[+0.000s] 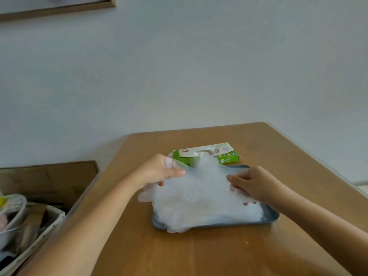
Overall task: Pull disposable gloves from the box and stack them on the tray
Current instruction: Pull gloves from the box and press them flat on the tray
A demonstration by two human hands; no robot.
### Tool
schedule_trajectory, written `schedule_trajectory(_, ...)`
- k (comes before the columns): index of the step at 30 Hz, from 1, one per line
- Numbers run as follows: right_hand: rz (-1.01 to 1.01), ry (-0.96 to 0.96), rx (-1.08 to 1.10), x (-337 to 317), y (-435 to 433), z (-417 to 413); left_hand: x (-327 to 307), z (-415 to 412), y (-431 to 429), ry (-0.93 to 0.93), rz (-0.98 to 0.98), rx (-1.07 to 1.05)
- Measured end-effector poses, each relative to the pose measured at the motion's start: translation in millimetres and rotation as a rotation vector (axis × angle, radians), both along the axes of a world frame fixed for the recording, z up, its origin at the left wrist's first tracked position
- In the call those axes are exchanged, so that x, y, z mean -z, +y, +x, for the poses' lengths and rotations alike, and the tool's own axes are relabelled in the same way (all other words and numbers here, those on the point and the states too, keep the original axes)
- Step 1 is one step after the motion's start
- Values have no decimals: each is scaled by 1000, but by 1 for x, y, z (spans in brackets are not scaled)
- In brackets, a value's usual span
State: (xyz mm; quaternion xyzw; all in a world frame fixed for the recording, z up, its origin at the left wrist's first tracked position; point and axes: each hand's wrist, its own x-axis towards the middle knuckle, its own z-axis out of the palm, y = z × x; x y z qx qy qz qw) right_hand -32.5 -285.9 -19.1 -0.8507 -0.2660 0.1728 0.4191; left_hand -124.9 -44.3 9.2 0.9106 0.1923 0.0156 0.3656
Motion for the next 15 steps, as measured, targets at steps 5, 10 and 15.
schedule_trajectory(5,-171,-177,7,18,-1,17,21,13,0,22,249,-61)
schedule_trajectory(10,-258,-297,-14,23,1,26,22,13,-30,-561,528,38)
schedule_trajectory(15,-277,-322,5,25,2,28,42,12,-76,-408,421,569)
